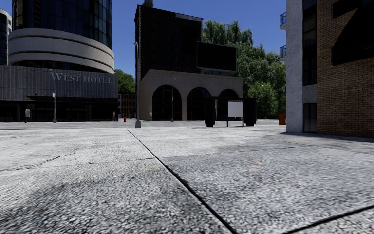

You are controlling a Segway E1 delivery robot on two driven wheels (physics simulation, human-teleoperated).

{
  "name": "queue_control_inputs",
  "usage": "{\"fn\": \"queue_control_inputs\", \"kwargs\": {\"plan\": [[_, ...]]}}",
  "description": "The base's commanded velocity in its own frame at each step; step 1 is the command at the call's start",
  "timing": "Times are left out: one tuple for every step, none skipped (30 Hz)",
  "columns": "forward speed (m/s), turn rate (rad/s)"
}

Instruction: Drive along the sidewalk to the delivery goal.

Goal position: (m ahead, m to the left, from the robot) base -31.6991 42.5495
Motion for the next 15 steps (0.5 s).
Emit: {"fn": "queue_control_inputs", "kwargs": {"plan": [[0.0, 0.0], [0.0, 0.0], [0.0, 0.0], [0.0, 0.0], [0.0, 0.0], [0.0, 0.0], [0.0, 0.0], [0.0, 0.0], [0.0, 0.0], [0.0, 0.0], [0.0, 0.0], [0.0, 0.0], [0.0, 0.0], [0.0, 0.0], [0.0, 0.0]]}}
